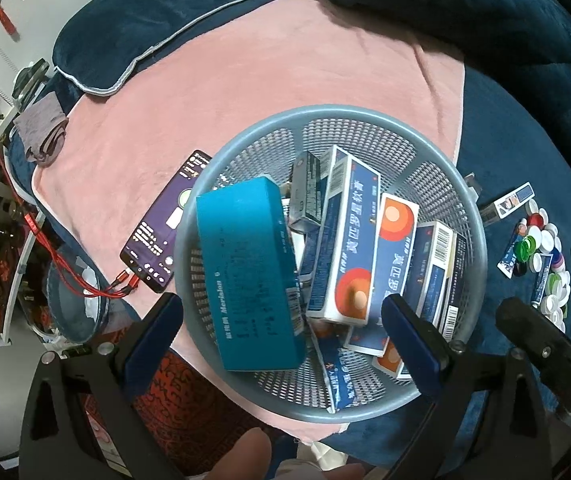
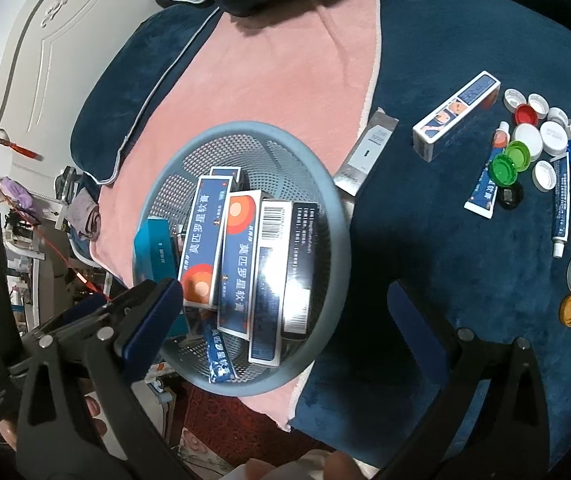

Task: Organize objects
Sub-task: 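Withdraw both tools from the basket toward the remaining items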

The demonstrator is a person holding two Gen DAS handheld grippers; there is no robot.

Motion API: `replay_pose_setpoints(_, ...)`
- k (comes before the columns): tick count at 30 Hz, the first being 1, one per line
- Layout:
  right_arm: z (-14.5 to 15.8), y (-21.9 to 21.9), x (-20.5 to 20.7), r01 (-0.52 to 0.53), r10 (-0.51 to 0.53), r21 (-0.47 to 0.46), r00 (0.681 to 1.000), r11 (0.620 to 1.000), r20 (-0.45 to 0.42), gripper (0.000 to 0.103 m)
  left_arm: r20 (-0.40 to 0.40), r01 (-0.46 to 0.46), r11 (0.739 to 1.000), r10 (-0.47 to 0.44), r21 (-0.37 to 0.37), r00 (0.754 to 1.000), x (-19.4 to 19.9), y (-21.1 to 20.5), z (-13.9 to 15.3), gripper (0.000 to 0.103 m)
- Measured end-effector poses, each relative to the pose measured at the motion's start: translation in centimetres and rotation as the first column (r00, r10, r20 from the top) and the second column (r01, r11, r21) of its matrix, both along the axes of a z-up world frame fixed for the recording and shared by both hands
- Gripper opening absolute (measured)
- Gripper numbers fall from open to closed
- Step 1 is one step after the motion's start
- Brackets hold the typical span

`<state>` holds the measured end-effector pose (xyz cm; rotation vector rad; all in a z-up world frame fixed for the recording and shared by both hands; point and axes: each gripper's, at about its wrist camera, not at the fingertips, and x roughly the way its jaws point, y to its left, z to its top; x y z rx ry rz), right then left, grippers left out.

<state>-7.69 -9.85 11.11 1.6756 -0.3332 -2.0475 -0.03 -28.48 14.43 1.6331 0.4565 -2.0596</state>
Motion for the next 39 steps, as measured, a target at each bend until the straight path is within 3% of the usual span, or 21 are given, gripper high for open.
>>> replay_pose_setpoints(9,-0.6,2.1,-0.7,0.032,-0.032,0.003,0.999,0.999,0.014,0.103,0.016,0.037,0.999,-0.037,-0.002,0.999,-1.7,2.1,-0.6,0.1)
replay_pose_setpoints(19,-1.9,7.4,-2.7,0.134,-0.133,-0.013,0.99,0.991,0.047,0.103,0.033,0.093,0.996,-0.093,-0.007,0.995,-4.7,5.4,-1.9,0.1)
replay_pose_setpoints(24,-2.7,10.9,-3.7,0.207,-0.204,-0.028,0.976,0.978,0.076,0.103,0.046,0.208,0.975,-0.205,-0.074,0.978,-7.6,8.9,-2.3,0.1)
replay_pose_setpoints(30,-2.7,15.1,-5.2,0.28,-0.275,-0.043,0.957,0.959,0.087,0.103,0.07,0.41,0.895,-0.404,-0.176,0.912,-13.6,13.7,-1.7,0.1)
replay_pose_setpoints(33,-3.0,16.3,-6.8,0.291,-0.29,-0.012,0.954,0.957,0.079,0.103,0.114,0.476,0.861,-0.462,-0.179,0.88,-16.8,15.2,-3.1,0.1)
replay_pose_setpoints(37,-3.5,18.3,-9.1,0.335,-0.332,-0.038,0.94,0.941,0.082,0.103,0.253,0.551,0.823,-0.51,-0.134,0.822,-20.2,16.5,-7.4,0.097)
replay_pose_setpoints(39,-3.9,19.0,-9.6,0.334,-0.33,-0.033,0.941,0.942,0.079,0.103,0.352,0.598,0.783,-0.52,-0.167,0.779,-21.5,17.0,-9.7,0.091)
